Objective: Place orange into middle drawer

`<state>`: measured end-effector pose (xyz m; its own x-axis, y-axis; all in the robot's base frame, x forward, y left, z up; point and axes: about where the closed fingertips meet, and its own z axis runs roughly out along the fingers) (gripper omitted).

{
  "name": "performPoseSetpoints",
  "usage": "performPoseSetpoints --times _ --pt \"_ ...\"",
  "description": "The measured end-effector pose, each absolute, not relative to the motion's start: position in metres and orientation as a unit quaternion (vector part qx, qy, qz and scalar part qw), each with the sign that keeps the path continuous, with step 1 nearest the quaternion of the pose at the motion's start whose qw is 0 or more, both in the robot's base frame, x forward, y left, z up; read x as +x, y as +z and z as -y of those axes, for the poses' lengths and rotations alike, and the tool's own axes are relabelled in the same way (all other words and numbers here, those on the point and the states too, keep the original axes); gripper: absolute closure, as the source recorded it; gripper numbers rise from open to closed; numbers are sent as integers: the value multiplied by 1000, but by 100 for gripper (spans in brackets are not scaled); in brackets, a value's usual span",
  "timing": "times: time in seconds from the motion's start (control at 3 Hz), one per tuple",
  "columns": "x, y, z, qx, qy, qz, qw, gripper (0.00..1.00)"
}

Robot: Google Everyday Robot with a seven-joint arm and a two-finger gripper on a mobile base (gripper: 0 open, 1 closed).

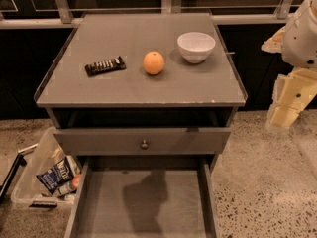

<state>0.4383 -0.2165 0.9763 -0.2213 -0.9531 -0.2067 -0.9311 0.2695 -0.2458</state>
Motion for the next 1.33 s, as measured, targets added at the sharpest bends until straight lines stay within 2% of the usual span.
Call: performPoseSetpoints --times 0.67,1.33 --pt "466 985 189 -604 -29 -774 188 0" --pt "517 993 157 -597 -9 -758 262 0"
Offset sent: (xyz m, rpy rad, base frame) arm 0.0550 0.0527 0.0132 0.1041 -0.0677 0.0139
